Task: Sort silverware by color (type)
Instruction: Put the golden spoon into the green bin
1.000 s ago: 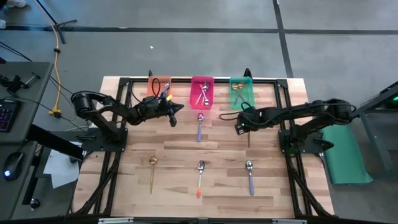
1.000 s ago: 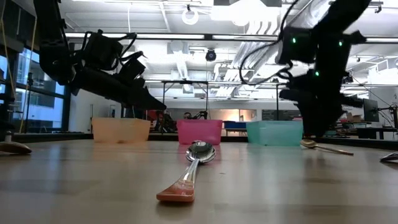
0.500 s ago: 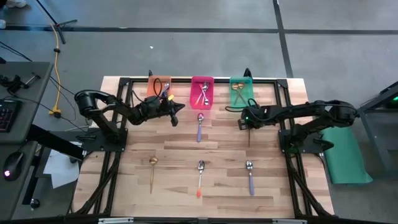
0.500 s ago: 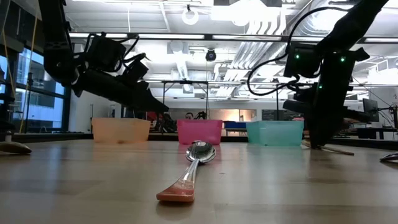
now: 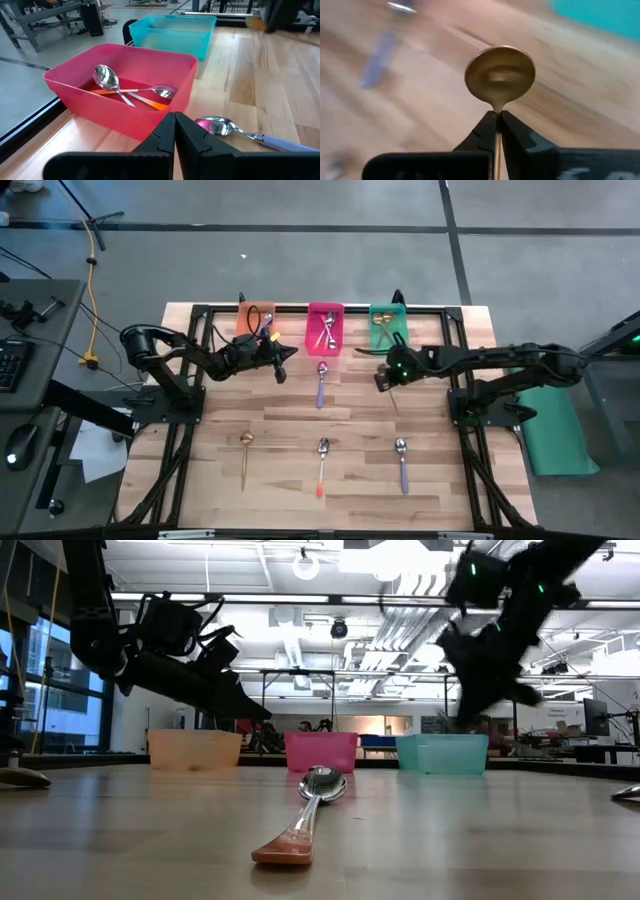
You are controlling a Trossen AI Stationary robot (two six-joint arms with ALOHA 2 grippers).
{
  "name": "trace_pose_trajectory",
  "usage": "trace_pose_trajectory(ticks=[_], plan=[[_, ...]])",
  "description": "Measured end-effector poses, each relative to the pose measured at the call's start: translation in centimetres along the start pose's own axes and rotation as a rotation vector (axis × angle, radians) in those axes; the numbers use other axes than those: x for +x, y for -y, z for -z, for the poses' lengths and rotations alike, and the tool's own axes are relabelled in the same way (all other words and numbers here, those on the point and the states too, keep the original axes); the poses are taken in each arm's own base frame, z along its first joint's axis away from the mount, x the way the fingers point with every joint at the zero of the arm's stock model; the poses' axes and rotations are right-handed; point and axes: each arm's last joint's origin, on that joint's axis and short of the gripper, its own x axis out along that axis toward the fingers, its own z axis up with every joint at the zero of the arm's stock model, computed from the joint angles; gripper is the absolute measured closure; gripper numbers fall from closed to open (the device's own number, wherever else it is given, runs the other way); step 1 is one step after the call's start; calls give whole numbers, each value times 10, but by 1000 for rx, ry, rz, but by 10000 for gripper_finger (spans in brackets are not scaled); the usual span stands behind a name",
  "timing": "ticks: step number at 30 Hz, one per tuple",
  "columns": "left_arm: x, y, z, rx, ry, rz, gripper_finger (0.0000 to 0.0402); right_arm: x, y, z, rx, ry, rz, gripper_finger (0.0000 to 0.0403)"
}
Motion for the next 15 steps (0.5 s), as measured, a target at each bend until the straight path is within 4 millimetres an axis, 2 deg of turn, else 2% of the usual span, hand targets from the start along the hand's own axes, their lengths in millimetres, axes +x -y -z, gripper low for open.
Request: trace_pose_trajectory(ticks=[3, 6, 11, 15], plan=[[0, 0, 0, 1, 0, 0, 401, -15, -15, -21, -74, 102, -72, 402], [0, 0, -1, 0, 6, 0, 401, -26, -16, -47, -96, 208, -19, 402], [0, 0, -1, -6, 15, 0, 401, -40, -6, -100, -137, 318, 57, 402], [0, 0, -1, -8, 14, 0, 401, -36, 10, -138, -180, 273, 127, 402]])
